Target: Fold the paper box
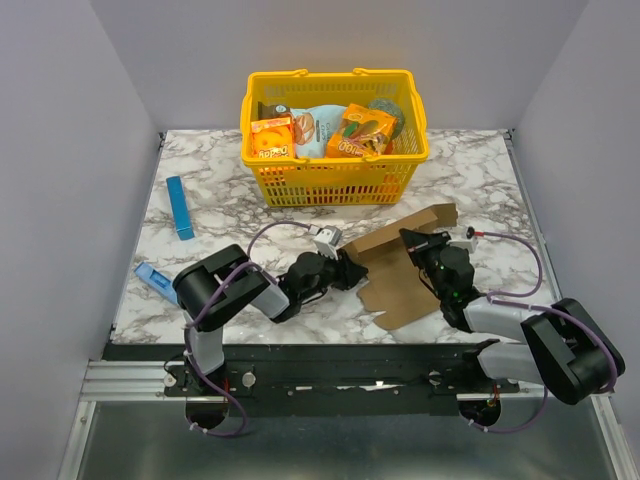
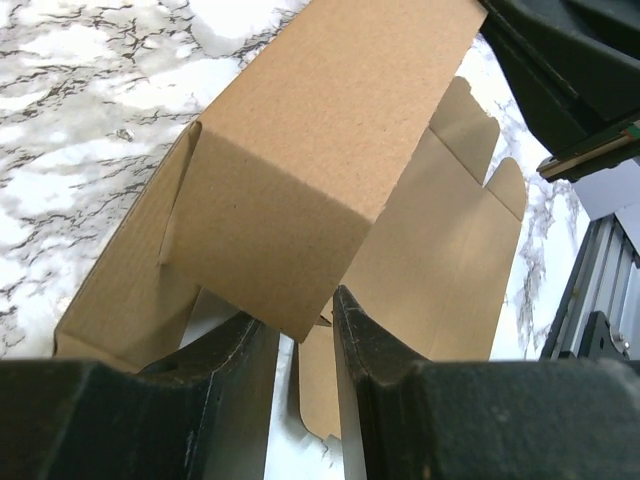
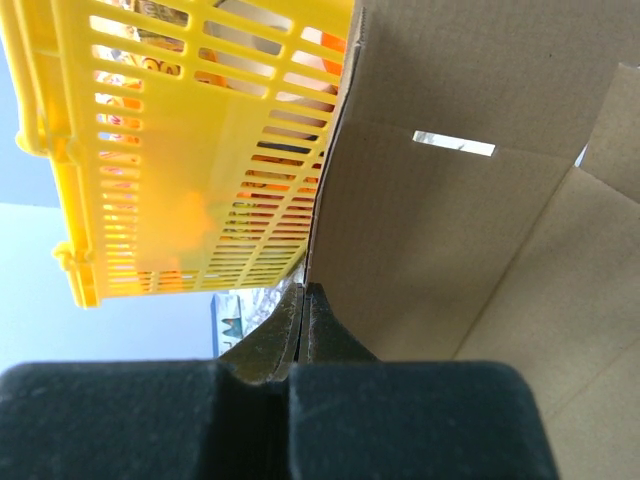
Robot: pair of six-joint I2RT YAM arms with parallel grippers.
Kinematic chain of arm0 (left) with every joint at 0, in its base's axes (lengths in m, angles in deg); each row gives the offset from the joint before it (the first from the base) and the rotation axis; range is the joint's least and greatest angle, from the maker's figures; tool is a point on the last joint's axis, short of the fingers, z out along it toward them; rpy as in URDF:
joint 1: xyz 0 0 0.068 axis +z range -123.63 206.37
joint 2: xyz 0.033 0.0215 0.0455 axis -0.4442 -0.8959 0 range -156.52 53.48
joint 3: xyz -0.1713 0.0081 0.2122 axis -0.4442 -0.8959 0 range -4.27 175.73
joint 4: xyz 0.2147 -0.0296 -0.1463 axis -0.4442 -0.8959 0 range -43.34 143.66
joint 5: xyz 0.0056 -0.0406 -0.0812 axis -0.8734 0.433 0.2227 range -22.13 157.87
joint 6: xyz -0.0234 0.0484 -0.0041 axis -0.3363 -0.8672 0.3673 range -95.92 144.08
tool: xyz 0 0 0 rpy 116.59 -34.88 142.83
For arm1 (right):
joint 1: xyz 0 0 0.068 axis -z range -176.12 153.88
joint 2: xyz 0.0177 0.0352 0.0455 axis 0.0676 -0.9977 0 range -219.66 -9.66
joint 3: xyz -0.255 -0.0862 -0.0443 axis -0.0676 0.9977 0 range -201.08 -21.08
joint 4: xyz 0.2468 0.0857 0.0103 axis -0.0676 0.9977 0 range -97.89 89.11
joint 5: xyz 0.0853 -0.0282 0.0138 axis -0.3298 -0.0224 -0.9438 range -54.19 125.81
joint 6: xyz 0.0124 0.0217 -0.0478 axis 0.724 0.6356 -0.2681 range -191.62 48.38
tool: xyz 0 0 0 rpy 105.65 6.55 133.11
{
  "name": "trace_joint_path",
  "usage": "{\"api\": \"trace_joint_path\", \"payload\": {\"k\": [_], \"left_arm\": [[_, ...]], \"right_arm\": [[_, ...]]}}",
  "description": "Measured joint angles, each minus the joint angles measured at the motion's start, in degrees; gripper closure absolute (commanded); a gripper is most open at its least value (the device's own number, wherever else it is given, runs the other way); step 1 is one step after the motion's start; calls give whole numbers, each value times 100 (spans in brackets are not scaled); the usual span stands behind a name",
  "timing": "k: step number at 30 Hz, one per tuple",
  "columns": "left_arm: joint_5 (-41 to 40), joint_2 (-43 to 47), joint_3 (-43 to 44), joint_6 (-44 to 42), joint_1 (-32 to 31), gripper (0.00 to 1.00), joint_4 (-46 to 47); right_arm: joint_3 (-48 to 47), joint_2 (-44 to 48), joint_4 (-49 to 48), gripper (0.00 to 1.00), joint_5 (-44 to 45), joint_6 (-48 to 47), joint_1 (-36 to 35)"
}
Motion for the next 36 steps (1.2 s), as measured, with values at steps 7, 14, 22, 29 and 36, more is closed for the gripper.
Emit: {"api": "trace_joint_path", "payload": {"k": [7,14,22,29,36], "left_arm": [[444,-181,238,-310,90,65,-74],[835,-529,538,-350,138,67,-142],[861,-223,319,-433,146,52,-262],[861,1082,-76,-815,146,36,-1005],[861,2583,-426,-1250,162,28,-1897]], "right_arm": [[22,-59,57,99,17,-4,0],[162,-50,52,99,70,-15,2],[173,22,101,99,74,-13,-2],[173,175,343,99,109,-22,-4],[175,157,474,100,131,-52,-4]]}}
